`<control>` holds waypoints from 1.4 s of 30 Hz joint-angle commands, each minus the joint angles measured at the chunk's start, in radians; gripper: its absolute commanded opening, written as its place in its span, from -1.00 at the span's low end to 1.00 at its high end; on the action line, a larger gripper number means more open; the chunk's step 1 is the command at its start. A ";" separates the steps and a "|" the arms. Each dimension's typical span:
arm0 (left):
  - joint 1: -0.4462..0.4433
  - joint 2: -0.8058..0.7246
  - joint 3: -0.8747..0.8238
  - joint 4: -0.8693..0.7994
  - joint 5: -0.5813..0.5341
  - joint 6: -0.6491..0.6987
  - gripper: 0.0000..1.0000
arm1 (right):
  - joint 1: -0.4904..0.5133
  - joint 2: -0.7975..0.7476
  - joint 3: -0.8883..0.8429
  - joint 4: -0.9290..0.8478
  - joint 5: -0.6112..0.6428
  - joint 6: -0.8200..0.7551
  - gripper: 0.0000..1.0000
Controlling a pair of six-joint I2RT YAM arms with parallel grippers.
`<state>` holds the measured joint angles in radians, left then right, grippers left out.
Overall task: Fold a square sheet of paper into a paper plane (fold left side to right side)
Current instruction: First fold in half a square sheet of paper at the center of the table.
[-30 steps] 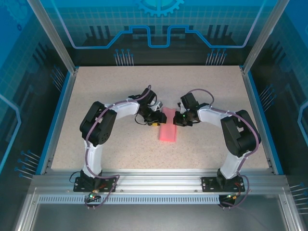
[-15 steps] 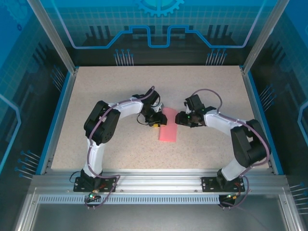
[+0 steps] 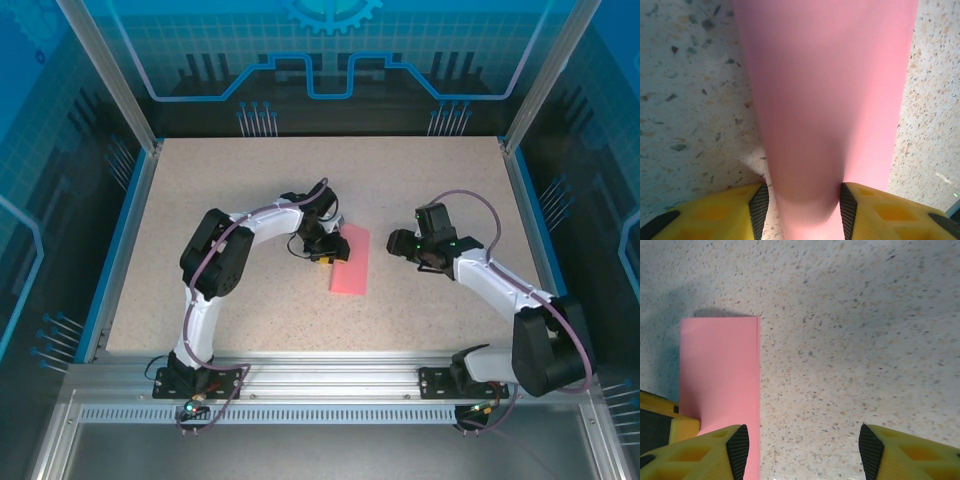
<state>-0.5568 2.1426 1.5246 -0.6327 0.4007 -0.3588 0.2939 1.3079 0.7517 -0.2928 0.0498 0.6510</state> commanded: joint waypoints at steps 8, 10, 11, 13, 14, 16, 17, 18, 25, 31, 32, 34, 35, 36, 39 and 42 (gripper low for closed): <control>-0.045 0.081 0.029 -0.041 -0.011 0.039 -0.05 | -0.021 -0.028 -0.025 -0.023 0.018 0.010 0.27; -0.047 0.083 0.032 -0.045 -0.016 0.038 -0.03 | -0.022 -0.027 -0.025 -0.025 0.017 0.010 0.27; -0.046 0.085 0.034 -0.046 -0.017 0.038 -0.03 | -0.023 -0.030 -0.025 -0.023 0.017 0.010 0.27; -0.047 0.085 0.037 -0.046 -0.017 0.037 -0.02 | -0.023 -0.029 -0.023 -0.025 0.016 0.009 0.27; -0.048 0.088 0.039 -0.047 -0.014 0.038 -0.03 | -0.023 -0.029 -0.022 -0.024 0.014 0.009 0.27; -0.048 0.087 0.039 -0.048 -0.016 0.037 -0.03 | -0.023 -0.029 -0.022 -0.026 0.014 0.009 0.27; -0.048 0.087 0.039 -0.049 -0.017 0.036 -0.03 | -0.022 -0.029 -0.023 -0.026 0.015 0.009 0.27; -0.048 0.088 0.039 -0.049 -0.017 0.035 -0.03 | -0.023 -0.029 -0.023 -0.025 0.013 0.009 0.27; -0.047 0.086 0.037 -0.047 -0.031 0.023 -0.03 | -0.023 -0.020 -0.021 -0.023 -0.002 0.007 0.27; -0.048 0.082 0.034 -0.046 -0.045 0.014 -0.04 | -0.023 -0.015 -0.021 -0.023 -0.009 0.009 0.27; -0.048 0.083 0.033 -0.047 -0.048 0.012 -0.04 | -0.023 -0.015 -0.020 -0.023 -0.010 0.007 0.27; -0.048 0.083 0.032 -0.047 -0.052 0.011 -0.04 | -0.023 -0.014 -0.020 -0.022 -0.010 0.007 0.27; -0.048 0.083 0.033 -0.048 -0.053 0.009 -0.04 | -0.023 -0.012 -0.020 -0.022 -0.010 0.007 0.27; -0.049 0.085 0.033 -0.047 -0.054 0.008 -0.04 | -0.023 -0.012 -0.019 -0.022 -0.011 0.007 0.27; -0.049 0.087 0.034 -0.043 -0.055 0.000 -0.04 | -0.024 -0.013 -0.020 -0.023 -0.012 0.007 0.27; -0.048 0.088 0.035 -0.042 -0.056 -0.006 -0.04 | -0.023 -0.013 -0.020 -0.023 -0.014 0.007 0.27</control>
<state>-0.5728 2.1612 1.5646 -0.6807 0.3618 -0.3454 0.2852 1.2976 0.7387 -0.2993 0.0448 0.6510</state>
